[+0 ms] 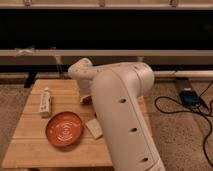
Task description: Place the pepper on the white sponge
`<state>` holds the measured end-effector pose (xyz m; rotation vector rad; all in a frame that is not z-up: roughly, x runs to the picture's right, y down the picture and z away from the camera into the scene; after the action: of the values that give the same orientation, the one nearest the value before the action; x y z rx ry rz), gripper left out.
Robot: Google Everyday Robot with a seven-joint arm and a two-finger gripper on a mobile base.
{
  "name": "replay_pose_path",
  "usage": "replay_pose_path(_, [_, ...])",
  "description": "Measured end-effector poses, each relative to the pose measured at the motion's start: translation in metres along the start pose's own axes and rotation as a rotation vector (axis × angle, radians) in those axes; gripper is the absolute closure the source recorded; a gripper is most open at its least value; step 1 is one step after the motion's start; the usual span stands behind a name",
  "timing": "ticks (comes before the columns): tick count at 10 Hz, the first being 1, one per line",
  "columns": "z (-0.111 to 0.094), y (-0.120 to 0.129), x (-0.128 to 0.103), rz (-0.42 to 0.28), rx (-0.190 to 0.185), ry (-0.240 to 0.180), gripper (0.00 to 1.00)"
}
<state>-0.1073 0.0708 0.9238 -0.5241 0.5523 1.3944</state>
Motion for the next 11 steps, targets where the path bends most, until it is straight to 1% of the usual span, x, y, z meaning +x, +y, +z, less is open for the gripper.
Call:
replay_pose_path(4, [0.017, -0.006, -0.007, 0.071, -0.020, 0.006, 0.20])
replay_pose_path(7, [0.019, -0.014, -0.015, 0.113, -0.032, -0.007, 0.21])
replay_pose_path(9, [0.018, -0.019, -0.017, 0.129, -0.036, -0.015, 0.35])
replay_pose_path(11, [0.019, -0.023, -0.015, 0.137, -0.042, -0.015, 0.58])
